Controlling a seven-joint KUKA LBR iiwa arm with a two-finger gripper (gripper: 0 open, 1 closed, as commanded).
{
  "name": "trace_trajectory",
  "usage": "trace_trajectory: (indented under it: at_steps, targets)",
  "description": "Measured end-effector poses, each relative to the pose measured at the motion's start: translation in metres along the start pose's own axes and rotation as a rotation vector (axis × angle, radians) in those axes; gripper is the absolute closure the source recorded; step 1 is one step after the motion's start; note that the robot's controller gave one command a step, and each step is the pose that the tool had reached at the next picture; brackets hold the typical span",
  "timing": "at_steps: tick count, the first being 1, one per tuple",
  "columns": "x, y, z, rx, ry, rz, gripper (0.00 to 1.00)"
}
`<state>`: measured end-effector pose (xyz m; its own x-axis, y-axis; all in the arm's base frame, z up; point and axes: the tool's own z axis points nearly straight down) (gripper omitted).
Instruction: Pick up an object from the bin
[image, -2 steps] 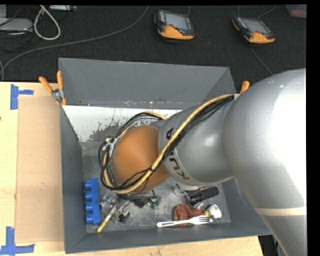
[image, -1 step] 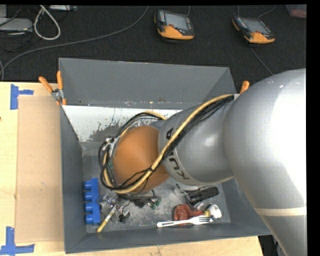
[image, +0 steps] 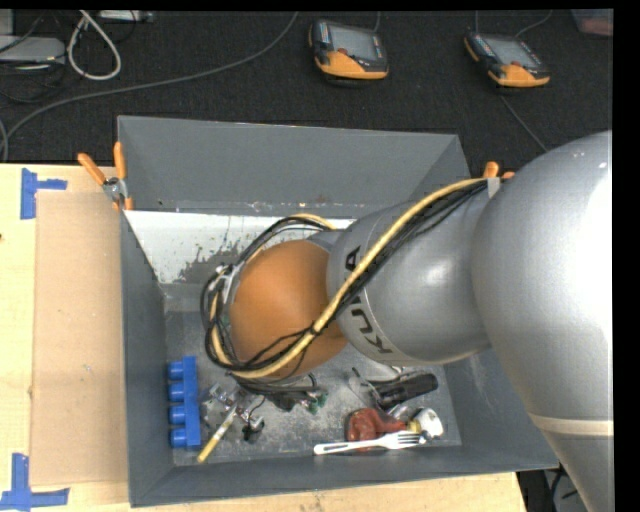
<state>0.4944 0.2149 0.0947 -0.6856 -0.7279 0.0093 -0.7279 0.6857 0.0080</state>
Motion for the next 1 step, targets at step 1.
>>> trace_trajectory:
  at_steps: [1]
  targets:
    - [0.0005,0.0009,-0.0439,-0.002,0.002,0.001,1.00]
